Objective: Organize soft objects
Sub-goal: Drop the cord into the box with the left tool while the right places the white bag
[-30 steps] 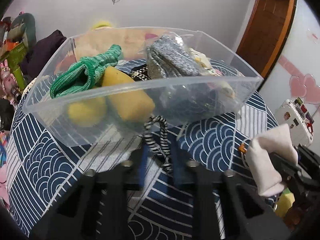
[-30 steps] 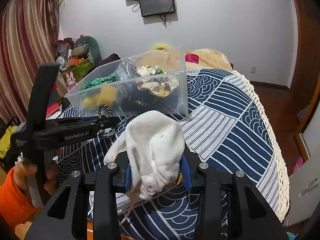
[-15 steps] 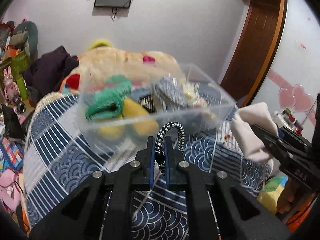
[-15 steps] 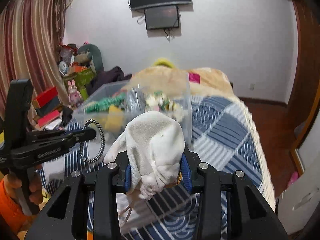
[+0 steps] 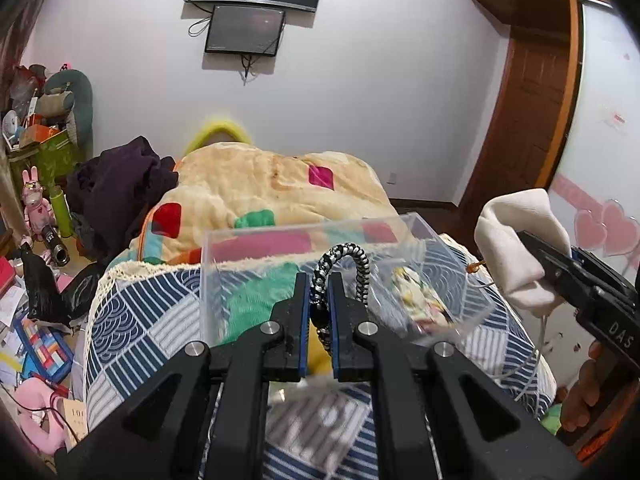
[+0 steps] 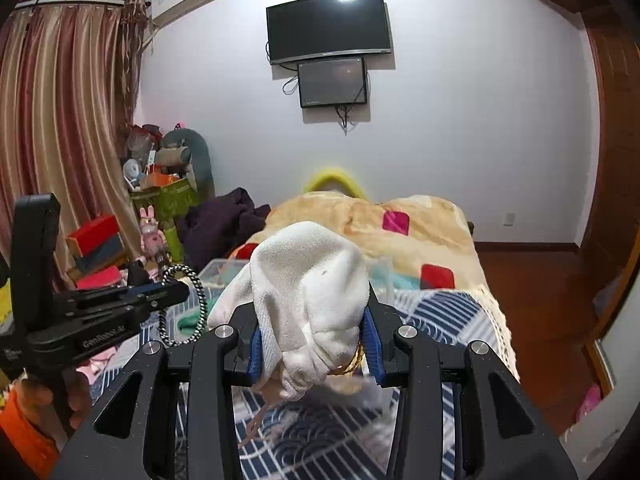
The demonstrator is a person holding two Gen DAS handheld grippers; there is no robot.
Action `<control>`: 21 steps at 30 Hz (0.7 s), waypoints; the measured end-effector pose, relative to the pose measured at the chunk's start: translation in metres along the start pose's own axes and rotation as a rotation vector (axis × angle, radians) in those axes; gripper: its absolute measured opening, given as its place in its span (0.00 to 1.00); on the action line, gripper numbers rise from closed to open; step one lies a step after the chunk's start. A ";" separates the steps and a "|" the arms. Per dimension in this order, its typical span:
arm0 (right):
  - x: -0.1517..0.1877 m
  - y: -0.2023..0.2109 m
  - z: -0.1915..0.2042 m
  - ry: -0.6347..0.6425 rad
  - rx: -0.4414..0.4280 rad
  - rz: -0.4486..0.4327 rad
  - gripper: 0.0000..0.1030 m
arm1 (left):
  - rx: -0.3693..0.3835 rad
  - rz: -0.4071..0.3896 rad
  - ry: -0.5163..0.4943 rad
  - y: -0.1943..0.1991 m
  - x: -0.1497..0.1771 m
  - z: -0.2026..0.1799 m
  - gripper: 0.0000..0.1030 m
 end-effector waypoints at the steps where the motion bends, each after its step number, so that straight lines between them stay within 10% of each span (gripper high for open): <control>1: 0.002 -0.007 0.000 0.000 0.005 0.012 0.35 | -0.006 0.001 -0.002 -0.005 -0.001 0.001 0.07; 15: 0.056 -0.063 -0.001 -0.023 0.017 0.196 0.39 | -0.023 0.127 -0.043 -0.062 0.035 0.006 0.08; 21: 0.056 -0.064 0.001 0.028 0.032 0.210 0.45 | -0.004 0.141 -0.047 -0.058 0.042 0.004 0.29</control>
Point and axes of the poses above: each gripper's, at about its wrist camera, not at the fingertips, and y roughly against the way its jaws point, z to its left, x to its underside, the point moved 7 cm from there along -y, roughly the way its jaws point, and after that the axes turned 8 degrees about -z, right-handed, at the moved point
